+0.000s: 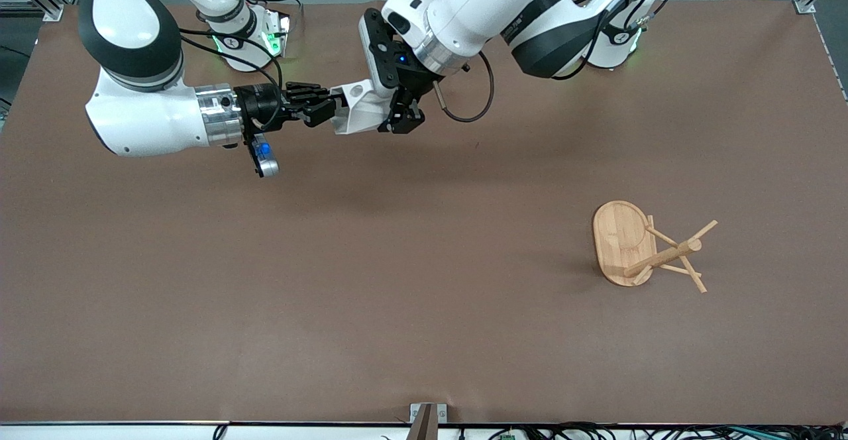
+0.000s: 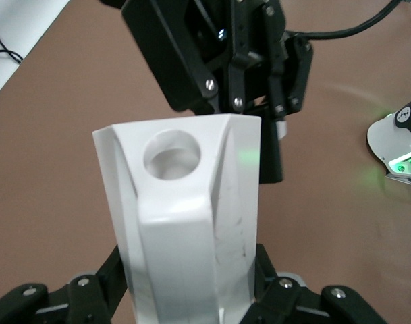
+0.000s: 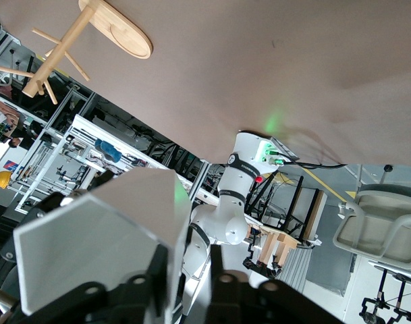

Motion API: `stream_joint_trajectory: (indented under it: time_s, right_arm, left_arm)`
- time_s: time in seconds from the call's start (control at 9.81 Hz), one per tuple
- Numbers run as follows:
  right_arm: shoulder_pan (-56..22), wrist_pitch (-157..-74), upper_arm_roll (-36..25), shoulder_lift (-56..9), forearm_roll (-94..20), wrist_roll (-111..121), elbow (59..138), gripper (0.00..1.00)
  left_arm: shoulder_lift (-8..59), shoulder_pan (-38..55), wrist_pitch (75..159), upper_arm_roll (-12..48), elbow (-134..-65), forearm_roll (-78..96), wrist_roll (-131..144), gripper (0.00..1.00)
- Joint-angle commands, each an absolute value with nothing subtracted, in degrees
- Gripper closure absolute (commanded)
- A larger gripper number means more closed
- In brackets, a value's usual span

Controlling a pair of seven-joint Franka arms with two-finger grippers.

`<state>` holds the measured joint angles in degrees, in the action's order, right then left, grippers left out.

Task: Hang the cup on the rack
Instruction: 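Carry the cup with the left gripper while the right gripper withdraws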

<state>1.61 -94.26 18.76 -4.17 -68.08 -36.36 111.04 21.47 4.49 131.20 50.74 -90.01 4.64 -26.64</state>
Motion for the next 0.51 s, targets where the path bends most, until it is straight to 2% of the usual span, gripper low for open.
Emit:
stream_joint_trajectory:
  time_s: [0.0, 0.2, 0.41]
  right_arm:
    - [2.46, -92.64, 19.07, -1.23, -69.7, -37.35, 112.68, 0.0]
    - [3.16, -92.72, 18.64, -1.32, -68.65, -37.27, 111.8, 0.0]
    - [4.22, -92.29, 15.23, -1.49, -57.2, -37.35, 107.25, 0.0]
  left_arm:
    - [21.27, 2.81, 130.52, 50.27, -92.29, 1.93, -26.89, 1.0]
    - [21.62, 2.03, 130.52, 50.27, -92.37, 1.67, -27.07, 1.0]
    - [21.71, 1.23, 130.52, 50.27, -92.55, 1.67, -27.33, 0.99]
